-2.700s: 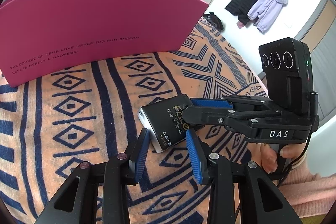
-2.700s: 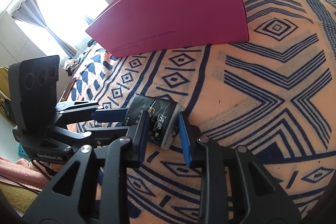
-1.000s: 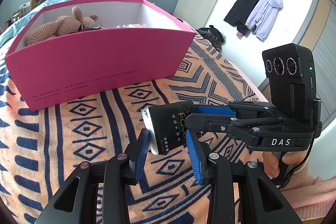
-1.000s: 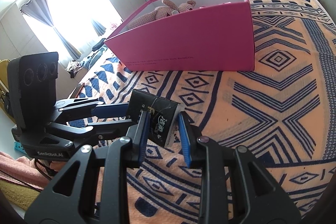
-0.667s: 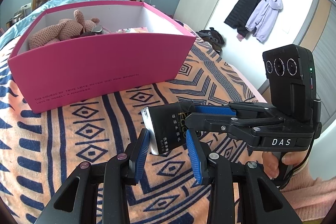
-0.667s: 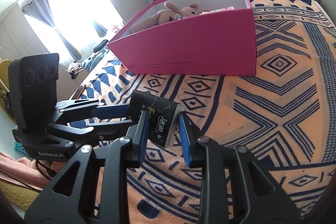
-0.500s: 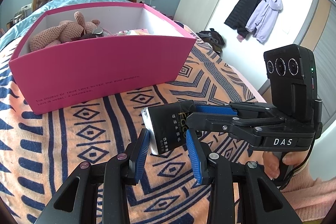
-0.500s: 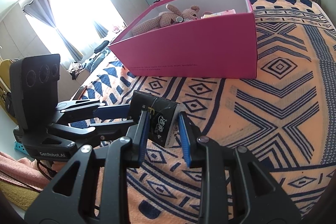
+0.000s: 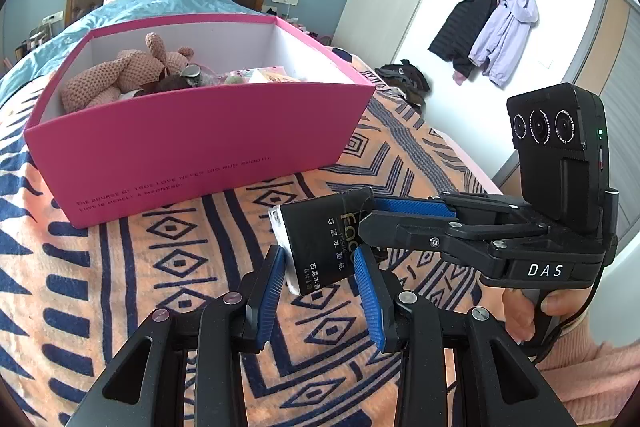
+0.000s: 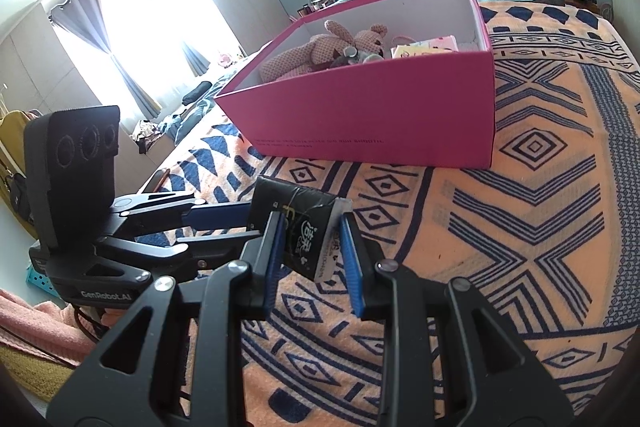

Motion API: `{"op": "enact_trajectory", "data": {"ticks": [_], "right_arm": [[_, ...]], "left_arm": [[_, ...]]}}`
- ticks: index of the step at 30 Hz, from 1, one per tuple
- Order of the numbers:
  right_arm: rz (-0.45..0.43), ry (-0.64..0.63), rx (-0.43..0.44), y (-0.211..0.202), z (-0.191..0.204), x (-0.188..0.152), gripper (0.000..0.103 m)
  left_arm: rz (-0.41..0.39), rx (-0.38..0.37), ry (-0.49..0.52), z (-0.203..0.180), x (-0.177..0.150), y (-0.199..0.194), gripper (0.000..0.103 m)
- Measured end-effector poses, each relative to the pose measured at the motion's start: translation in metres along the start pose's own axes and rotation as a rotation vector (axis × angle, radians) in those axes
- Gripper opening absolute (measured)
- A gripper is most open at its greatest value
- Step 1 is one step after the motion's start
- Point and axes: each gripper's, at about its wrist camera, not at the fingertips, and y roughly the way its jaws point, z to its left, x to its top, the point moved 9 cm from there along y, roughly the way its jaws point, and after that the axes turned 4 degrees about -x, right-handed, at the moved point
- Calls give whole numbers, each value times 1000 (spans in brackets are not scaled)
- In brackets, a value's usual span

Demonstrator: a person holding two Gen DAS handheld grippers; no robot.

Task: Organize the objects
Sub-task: 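Lift the black Face tissue pack off the blanket toward the pink box, then carry the black Face pack to the pink box rim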

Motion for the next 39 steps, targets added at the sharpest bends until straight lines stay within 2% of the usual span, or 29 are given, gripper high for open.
{"op": "enact_trajectory", "data": {"ticks": [39], "right_arm": [[-53,-66,3,-5,12,36,32]], "left_arm": [[-50,38,25,6,28,-13,36]]}}
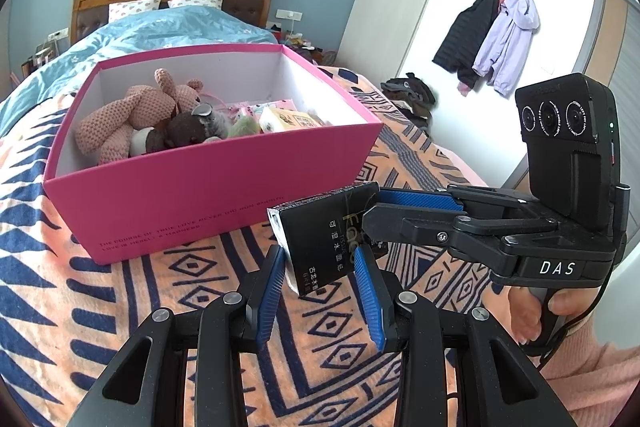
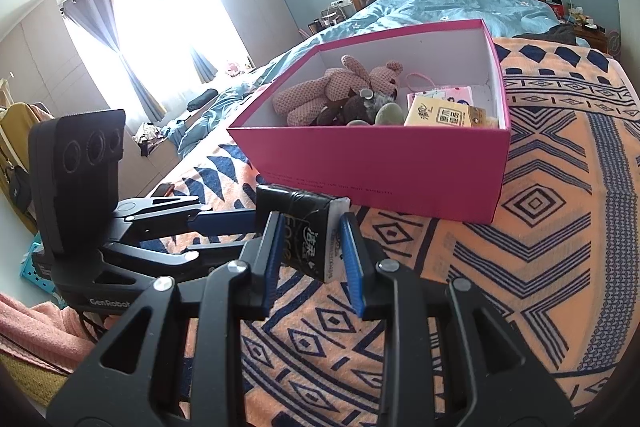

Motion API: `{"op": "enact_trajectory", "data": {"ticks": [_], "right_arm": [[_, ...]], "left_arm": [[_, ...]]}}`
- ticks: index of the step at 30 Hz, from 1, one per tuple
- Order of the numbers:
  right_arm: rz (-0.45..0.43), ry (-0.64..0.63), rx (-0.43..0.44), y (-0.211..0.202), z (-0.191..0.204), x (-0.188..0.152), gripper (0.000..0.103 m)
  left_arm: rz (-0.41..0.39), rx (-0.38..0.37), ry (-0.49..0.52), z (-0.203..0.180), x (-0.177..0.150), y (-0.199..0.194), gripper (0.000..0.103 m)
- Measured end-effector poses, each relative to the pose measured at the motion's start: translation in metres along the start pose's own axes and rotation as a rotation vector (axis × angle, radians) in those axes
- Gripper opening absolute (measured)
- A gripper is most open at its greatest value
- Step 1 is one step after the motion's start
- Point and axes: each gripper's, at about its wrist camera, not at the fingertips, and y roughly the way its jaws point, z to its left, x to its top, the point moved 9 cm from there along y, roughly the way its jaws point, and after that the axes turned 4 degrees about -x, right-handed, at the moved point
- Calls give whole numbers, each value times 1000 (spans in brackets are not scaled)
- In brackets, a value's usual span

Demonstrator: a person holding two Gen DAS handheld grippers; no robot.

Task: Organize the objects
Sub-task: 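Carry the black Face pack to the pink box rim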

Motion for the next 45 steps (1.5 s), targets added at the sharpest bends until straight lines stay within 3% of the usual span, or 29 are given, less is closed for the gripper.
{"op": "enact_trajectory", "data": {"ticks": [45], "right_arm": [[-56,-56,12,-1,10,38,32]], "left_arm": [[-55,39,18,16,35,-5,36]]}}
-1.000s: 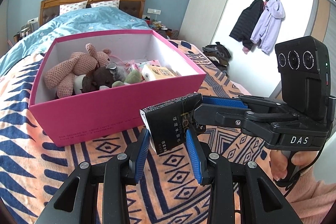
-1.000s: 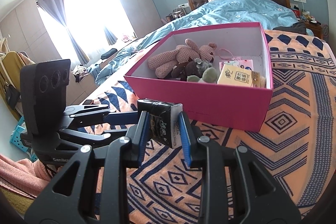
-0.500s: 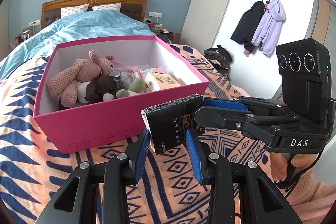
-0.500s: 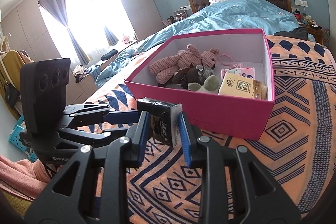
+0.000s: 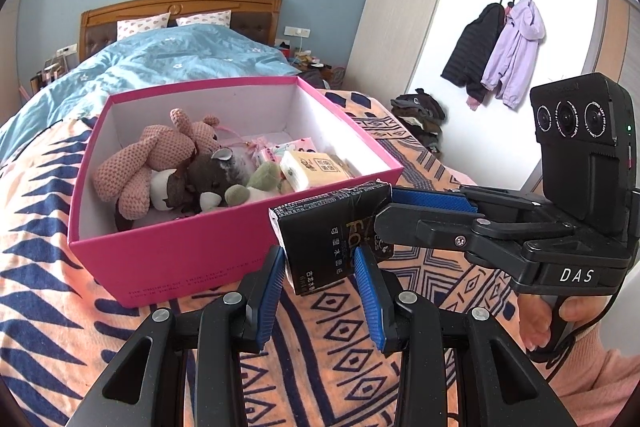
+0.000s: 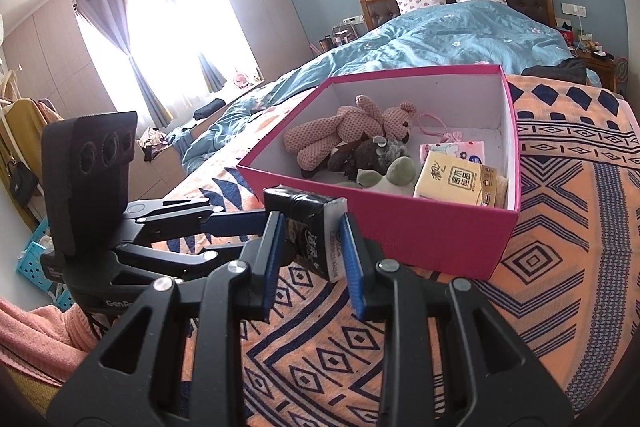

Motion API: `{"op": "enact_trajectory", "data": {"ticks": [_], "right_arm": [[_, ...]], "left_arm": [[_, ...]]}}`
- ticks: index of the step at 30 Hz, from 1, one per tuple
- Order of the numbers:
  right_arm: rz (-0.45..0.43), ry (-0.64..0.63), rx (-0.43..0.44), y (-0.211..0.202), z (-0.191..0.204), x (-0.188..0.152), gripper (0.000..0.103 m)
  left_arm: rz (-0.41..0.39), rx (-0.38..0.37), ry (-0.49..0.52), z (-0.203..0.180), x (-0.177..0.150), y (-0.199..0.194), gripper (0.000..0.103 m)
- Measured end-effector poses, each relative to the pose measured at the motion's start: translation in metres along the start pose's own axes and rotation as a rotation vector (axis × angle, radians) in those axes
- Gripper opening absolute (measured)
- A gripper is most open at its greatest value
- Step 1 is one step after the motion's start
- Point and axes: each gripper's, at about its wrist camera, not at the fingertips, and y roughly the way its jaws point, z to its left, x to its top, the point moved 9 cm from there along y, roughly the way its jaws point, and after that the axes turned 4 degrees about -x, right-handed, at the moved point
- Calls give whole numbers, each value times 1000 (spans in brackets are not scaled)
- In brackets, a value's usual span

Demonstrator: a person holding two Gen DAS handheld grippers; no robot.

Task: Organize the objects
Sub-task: 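Carry the black Face pack to the pink box rim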

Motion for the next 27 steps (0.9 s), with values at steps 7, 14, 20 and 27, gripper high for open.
{"op": "enact_trajectory", "data": {"ticks": [7,14,20,27], "right_arm": [[-10,2,2,-1,-1,4,32],[-14,-3,3,0,0,8,32],[-17,-3,6,2,1,11,32],[-20,-4,10,2,2,13,32]], "left_arm": [[-4,4,7,1,3,0,36],[-4,9,6,3,6,0,36],[-6,14,7,5,8,1,36],[-14,15,7,7,11,0,36]]}}
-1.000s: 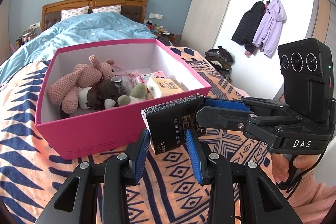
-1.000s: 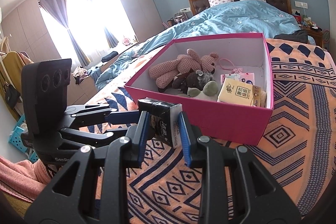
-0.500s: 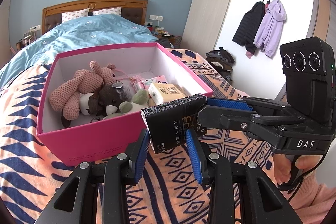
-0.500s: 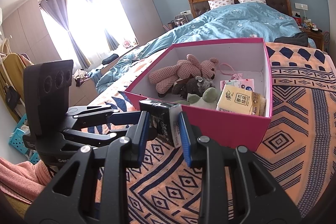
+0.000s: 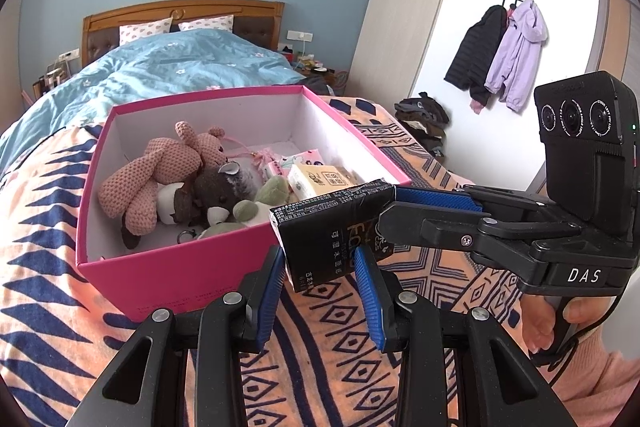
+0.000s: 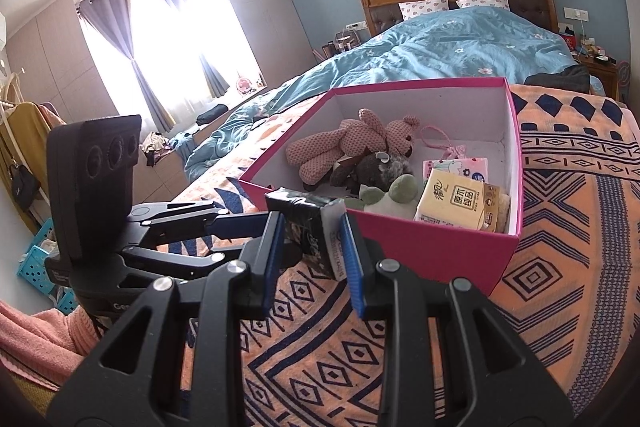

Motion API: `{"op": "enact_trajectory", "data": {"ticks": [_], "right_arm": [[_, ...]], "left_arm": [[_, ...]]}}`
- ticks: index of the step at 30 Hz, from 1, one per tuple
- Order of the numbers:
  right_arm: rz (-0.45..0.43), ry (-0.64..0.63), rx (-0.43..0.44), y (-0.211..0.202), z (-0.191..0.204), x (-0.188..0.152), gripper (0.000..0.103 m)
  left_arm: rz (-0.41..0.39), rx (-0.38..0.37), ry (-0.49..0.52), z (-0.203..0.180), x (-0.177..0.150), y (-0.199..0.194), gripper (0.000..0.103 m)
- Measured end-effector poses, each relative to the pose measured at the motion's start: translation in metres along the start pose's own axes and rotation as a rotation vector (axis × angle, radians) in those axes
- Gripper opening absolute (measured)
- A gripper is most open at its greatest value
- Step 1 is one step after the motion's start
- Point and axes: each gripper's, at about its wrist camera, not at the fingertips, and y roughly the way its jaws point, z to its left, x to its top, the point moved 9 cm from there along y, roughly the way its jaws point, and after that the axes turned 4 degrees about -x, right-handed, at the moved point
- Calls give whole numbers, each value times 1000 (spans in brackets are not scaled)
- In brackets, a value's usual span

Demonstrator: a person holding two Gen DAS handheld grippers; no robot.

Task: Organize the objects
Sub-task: 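Carry the black Face pack to the pink box rim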

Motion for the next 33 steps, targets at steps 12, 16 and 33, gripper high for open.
{"op": "enact_trajectory", "data": {"ticks": [12,16,33], "right_arm": [[-3,-11,1,1,3,4,32],[-4,-11,1,1,3,5,32],[-7,-17,-3,4,2,10,32]], "left_arm": [[-11,7,-1,1,3,-4,36],[-13,8,2,2,3,-5,36],[-18,14,2,7,8,-7,36]]}}
